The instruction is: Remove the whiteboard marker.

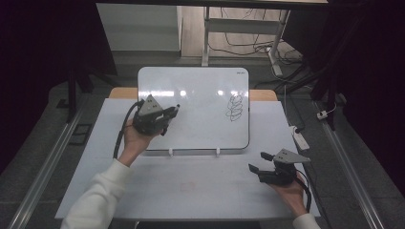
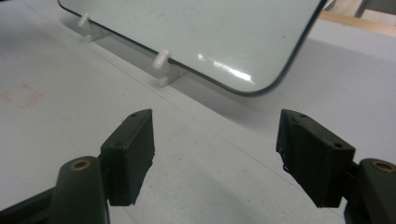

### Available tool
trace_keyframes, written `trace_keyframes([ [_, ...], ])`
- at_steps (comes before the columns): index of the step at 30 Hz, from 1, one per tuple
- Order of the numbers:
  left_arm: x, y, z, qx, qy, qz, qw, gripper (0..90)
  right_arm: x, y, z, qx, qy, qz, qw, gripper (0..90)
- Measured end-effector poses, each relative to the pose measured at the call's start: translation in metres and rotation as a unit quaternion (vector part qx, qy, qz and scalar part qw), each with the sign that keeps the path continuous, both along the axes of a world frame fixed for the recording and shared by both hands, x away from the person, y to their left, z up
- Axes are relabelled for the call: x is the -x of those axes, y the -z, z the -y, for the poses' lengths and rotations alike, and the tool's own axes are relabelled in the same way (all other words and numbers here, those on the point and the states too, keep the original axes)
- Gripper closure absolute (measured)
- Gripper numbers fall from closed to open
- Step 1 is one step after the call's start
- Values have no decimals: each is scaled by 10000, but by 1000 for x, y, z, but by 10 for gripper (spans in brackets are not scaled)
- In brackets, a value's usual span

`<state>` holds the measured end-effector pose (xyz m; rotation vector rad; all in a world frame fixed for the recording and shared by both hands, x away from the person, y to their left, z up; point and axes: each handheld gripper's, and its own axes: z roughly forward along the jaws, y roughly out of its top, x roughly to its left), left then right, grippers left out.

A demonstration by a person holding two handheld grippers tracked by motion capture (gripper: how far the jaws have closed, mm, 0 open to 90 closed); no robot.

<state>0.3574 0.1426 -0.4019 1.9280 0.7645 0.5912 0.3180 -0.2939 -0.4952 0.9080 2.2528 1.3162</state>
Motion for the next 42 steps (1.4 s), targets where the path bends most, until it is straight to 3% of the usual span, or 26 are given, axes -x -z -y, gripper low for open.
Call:
trace_keyframes([
  [7,18,15,18,180,417,-168,9988,818,-1,-6,-21,-151,-246,-113,9995,293],
  [15,28,26,43,403,811,-267,9955,818,-3,-12,-67,-328,-639,-342,9968,296],
  [24,34,34,75,375,1071,-301,9931,818,-8,-16,-111,-541,-751,-687,9933,331],
  [30,36,35,91,270,1134,-233,9929,818,-11,-17,-131,-642,-818,-904,9905,369],
  [37,38,38,104,152,1185,-153,9927,818,-13,-17,-140,-670,-795,-1007,9895,412],
  [42,39,38,111,120,1209,-78,9926,817,-17,-16,-140,-803,-697,-1208,9870,509],
])
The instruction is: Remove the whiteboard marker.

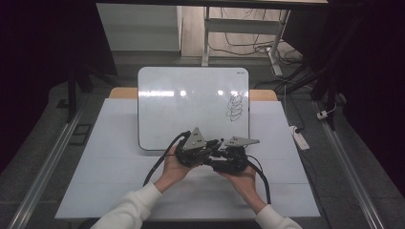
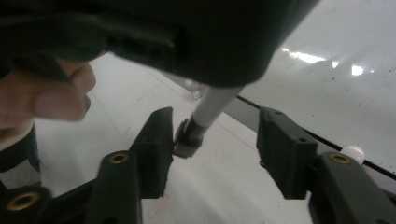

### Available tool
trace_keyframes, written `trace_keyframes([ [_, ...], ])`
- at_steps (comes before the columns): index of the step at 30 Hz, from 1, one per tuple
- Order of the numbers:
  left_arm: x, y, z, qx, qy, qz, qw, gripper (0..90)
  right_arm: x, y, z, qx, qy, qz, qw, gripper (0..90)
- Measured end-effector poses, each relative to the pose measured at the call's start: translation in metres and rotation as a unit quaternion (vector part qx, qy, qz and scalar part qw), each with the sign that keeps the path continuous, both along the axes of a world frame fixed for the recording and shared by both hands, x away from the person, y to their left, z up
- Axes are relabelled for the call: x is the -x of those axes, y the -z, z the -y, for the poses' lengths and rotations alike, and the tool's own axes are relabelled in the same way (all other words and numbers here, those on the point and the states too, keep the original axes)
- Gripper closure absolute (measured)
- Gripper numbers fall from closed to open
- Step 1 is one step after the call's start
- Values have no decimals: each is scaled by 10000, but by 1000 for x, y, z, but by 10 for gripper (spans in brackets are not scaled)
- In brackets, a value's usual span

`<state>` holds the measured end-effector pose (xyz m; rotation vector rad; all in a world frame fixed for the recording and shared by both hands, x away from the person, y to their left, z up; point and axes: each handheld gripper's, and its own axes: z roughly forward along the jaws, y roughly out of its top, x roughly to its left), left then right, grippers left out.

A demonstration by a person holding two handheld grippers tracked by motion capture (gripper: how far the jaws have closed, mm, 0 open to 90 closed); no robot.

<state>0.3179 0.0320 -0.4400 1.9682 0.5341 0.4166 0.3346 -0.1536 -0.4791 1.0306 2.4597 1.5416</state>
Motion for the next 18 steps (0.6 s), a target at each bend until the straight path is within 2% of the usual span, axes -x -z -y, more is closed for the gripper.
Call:
trace_keyframes([
  [7,2,1,10,-102,68,68,9999,817,-2,2,-2,10,-96,-260,9996,730],
  [12,3,2,12,-138,80,92,9998,815,-5,4,1,7,-37,-444,9990,765],
  [17,2,2,12,-36,229,-27,9997,791,-5,4,1,33,-20,-428,9991,772],
  [18,2,1,11,19,230,-38,9997,738,-5,3,2,29,-27,-378,9993,775],
])
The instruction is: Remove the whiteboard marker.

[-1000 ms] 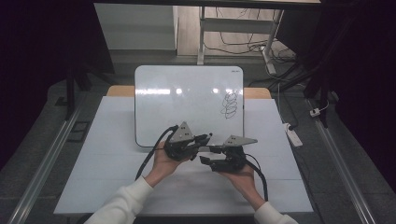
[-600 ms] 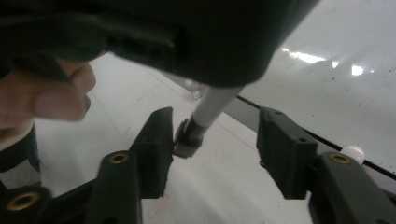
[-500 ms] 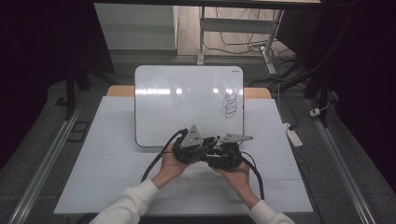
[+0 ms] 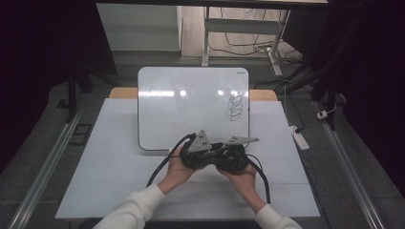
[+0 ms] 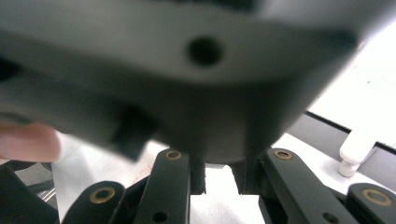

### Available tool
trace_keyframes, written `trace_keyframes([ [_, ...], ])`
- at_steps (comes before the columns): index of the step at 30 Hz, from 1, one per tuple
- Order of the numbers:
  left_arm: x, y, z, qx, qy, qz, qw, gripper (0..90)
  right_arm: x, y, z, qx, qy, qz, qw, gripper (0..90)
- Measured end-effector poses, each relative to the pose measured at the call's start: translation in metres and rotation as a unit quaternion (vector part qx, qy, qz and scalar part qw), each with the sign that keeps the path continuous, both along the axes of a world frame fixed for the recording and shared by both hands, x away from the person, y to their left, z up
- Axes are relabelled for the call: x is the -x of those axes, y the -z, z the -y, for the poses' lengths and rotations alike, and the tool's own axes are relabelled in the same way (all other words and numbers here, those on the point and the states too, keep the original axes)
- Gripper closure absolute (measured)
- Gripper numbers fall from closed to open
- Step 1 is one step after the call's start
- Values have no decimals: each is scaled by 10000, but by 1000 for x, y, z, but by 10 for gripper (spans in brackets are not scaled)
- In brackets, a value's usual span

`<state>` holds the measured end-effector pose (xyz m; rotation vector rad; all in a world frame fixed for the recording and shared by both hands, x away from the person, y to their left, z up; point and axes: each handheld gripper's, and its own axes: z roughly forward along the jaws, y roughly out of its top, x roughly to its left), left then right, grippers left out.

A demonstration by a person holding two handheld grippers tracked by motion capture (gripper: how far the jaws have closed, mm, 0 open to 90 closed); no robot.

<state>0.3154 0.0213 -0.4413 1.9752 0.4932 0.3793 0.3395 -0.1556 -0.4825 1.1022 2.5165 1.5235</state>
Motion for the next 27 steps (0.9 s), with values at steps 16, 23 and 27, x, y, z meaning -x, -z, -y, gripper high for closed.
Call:
trace_keyframes([
  [16,31,11,-115,-129,-1104,-544,9923,418,-8,-18,39,-347,335,733,9961,776],
  [23,48,32,-158,-180,-1487,-823,9853,328,-9,-30,54,-538,409,1149,9911,776],
  [27,49,43,-175,-171,-1613,-991,9818,312,-8,-34,57,-545,416,1316,9889,776],
])
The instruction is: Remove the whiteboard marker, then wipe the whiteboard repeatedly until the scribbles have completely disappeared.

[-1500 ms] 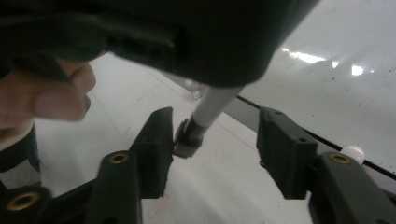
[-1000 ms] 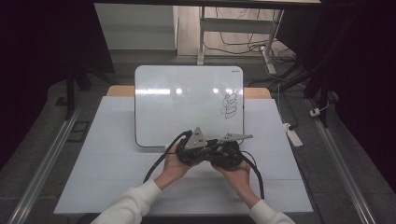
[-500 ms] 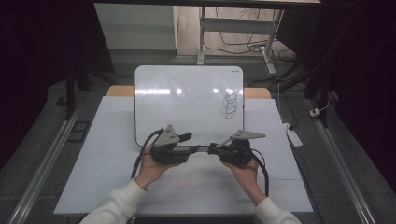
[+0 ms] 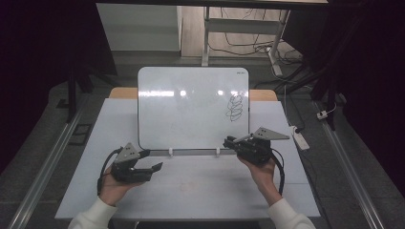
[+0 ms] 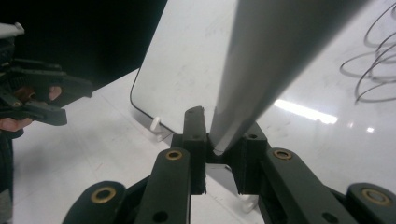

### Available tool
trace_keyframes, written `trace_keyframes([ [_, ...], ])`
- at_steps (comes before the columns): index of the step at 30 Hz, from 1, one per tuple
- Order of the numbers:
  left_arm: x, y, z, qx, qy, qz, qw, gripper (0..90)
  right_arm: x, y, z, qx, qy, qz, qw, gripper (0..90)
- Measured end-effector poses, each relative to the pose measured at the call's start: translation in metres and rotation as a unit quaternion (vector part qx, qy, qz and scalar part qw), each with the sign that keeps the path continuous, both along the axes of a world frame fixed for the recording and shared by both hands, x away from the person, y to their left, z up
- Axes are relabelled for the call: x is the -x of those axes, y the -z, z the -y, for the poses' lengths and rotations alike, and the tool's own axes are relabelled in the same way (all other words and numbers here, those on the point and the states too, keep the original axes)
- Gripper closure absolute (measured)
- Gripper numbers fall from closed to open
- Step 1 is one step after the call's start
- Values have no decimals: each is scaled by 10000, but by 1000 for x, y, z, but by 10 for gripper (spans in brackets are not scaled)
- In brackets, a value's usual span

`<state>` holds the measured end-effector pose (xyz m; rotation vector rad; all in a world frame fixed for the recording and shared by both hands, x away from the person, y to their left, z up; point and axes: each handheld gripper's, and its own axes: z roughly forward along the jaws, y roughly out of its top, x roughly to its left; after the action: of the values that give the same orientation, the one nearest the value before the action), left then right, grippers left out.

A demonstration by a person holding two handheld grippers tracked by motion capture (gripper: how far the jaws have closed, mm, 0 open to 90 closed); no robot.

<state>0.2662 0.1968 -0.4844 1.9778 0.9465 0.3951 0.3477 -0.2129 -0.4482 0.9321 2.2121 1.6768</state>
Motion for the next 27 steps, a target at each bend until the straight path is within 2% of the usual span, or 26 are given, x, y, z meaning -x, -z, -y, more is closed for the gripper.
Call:
trace_keyframes([
  [1,0,2,-2,9,-41,-19,10000,307,0,-2,2,36,13,97,9999,777],
  [8,6,15,-25,140,-294,-168,9993,302,1,-5,7,126,27,408,9991,776],
  [15,3,20,-22,57,-258,-206,9994,300,0,-8,10,162,124,584,9981,777],
  [19,3,19,-25,112,-301,-177,9993,294,-7,-15,15,172,259,699,9971,776],
  [20,3,18,-26,142,-318,-181,9992,294,-13,-20,18,155,359,795,9961,777],
  [21,2,18,-28,161,-327,-186,9992,294,-13,-20,18,155,359,795,9961,777],
  [24,1,19,-29,190,-362,-229,9989,293,-35,-33,22,26,602,931,9938,777],
  [25,1,20,-29,181,-368,-235,9989,293,-35,-33,22,26,602,931,9938,777],
  [26,0,20,-29,174,-364,-235,9989,293,-42,-36,22,17,658,972,9931,777],
  [27,0,20,-29,166,-361,-237,9989,293,-57,-43,23,4,790,1037,9915,777],
])
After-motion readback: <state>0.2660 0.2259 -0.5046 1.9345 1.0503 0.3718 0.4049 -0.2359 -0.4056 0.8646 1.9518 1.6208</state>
